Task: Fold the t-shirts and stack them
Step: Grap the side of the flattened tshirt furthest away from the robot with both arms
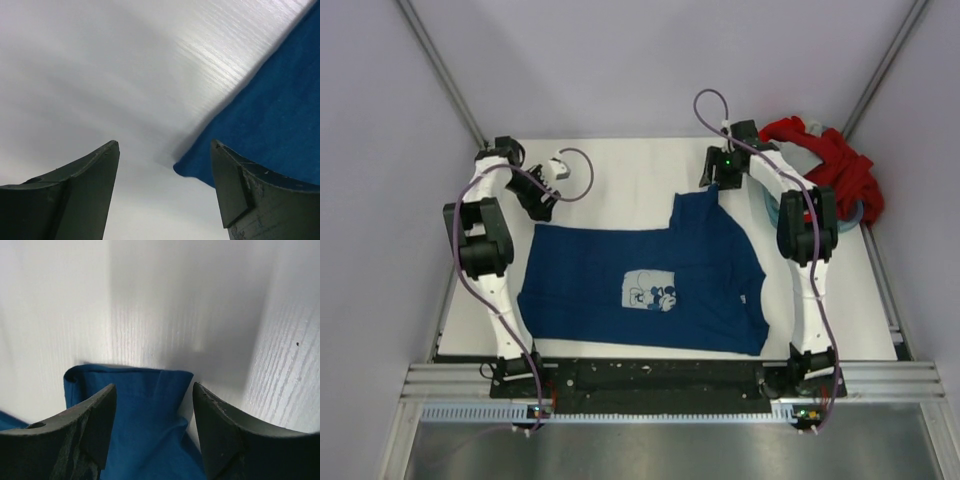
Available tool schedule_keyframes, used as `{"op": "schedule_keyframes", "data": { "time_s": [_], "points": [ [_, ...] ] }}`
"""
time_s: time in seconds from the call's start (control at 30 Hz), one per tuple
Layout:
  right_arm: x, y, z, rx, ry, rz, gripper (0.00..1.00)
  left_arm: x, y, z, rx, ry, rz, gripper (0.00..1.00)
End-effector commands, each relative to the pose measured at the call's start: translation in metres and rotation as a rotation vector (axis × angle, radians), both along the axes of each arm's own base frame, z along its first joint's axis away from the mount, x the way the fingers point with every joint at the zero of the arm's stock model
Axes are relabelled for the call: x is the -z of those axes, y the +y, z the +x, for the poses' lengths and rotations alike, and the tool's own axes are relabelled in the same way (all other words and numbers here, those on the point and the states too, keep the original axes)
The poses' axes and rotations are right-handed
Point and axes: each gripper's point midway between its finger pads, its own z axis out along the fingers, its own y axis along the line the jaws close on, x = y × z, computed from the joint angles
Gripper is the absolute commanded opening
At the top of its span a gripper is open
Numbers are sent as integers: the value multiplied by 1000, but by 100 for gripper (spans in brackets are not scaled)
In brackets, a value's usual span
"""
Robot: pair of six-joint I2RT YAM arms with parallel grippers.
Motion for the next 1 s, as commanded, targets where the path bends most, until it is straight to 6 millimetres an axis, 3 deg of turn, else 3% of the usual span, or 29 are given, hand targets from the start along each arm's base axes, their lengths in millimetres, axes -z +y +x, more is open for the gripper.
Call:
{"op": "schedule_keyframes", "data": {
  "time_s": [0.0, 0.17, 0.27, 0.33, 0.4, 0.47, 0.53, 0.57, 0.7, 0.77, 0.97],
  "points": [
    [4, 7, 18, -7, -26, 33, 61, 14, -6, -8, 92, 86, -28, 77],
    [11, 16, 20, -24, -11, 83, 51, 29, -4, -18, 131, 143, -8, 75],
    [9, 19, 19, -30, -9, 102, 30, 37, -4, -41, 191, 223, 0, 74],
    [4, 21, 18, -45, -14, 115, 14, 43, -1, -43, 191, 236, 25, 70],
    [-6, 26, 16, -69, -24, 139, 2, 45, 0, -44, 179, 245, 37, 53],
    [-19, 31, 10, -95, -30, 169, 0, 40, -3, -48, 193, 252, 33, 35],
    [-37, 35, 0, -131, -48, 195, 0, 33, -5, -50, 196, 244, 30, 10],
    [-42, 36, -8, -149, -46, 202, 0, 29, -6, -50, 188, 236, 26, 0],
    [-82, 35, -49, -205, -87, 212, 0, 4, -2, -42, 97, 137, 52, 0],
    [-85, 36, -81, -230, -62, 237, 0, -10, -1, -43, 70, 72, 69, 0],
    [-97, 34, -175, -267, -15, 287, 0, -24, -2, -83, 78, 8, 110, 0]
  ]
}}
